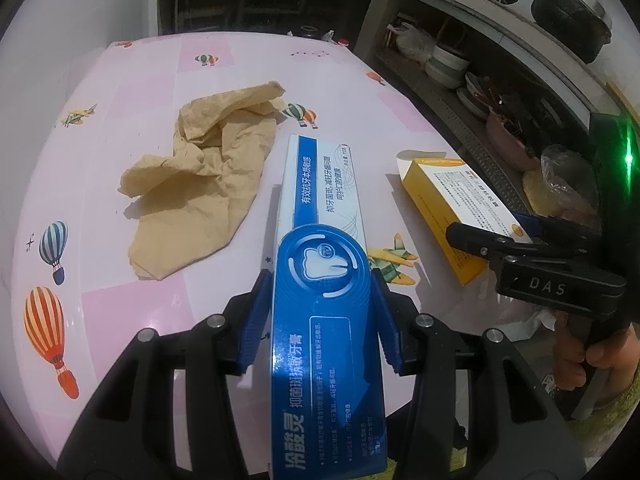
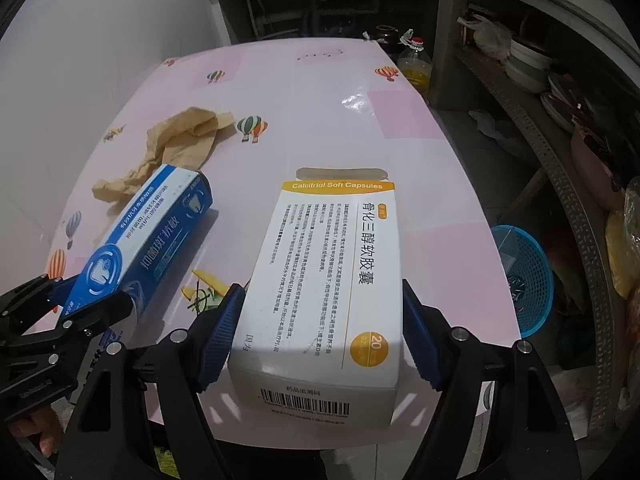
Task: Collect trash
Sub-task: 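Lift the capsule box with the right gripper while the left holds the toothpaste box, then carry the toothpaste box and capsule box over the blue wastebasket with both tools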
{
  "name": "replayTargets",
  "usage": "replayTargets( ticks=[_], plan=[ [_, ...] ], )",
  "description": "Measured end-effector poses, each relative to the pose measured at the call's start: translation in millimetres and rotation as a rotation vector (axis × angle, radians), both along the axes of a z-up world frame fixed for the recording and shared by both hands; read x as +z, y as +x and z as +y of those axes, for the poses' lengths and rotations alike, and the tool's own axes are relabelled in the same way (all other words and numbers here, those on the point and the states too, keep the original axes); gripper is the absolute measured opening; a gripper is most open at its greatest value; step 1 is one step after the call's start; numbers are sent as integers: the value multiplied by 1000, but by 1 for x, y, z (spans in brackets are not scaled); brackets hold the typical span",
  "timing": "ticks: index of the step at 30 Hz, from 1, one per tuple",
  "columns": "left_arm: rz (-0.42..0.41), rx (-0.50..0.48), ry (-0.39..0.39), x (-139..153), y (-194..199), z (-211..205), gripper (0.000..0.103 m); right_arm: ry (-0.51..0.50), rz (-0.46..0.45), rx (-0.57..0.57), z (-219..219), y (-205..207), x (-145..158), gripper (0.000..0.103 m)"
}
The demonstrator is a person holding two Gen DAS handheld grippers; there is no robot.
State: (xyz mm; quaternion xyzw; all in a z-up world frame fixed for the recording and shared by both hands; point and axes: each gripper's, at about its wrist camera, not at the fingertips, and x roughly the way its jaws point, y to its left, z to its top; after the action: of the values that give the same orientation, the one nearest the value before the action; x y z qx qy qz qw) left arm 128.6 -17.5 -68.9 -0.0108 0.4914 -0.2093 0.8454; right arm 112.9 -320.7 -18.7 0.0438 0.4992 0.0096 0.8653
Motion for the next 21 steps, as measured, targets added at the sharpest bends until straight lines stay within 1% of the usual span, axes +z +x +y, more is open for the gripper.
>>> replayTargets(
  ticks=[7, 13, 16, 19, 21],
  plan=[
    [-20, -4, 0, 8, -2, -6, 46, 29, -38, -34, -17, -6, 12, 73],
    [-37, -21, -8, 16, 0, -16, 46, 32, -86, -107, -47, -19, 27, 73],
    [-58, -51, -22, 25, 2, -27, 46, 25, -123, -192, -75, -33, 39, 73],
    [-74, -97, -42, 35, 7, -43, 46, 17, -158, -309, -113, -55, 51, 73],
    [-80, -131, -54, 41, 10, -56, 46, 14, -177, -407, -143, -77, 57, 73]
  ],
)
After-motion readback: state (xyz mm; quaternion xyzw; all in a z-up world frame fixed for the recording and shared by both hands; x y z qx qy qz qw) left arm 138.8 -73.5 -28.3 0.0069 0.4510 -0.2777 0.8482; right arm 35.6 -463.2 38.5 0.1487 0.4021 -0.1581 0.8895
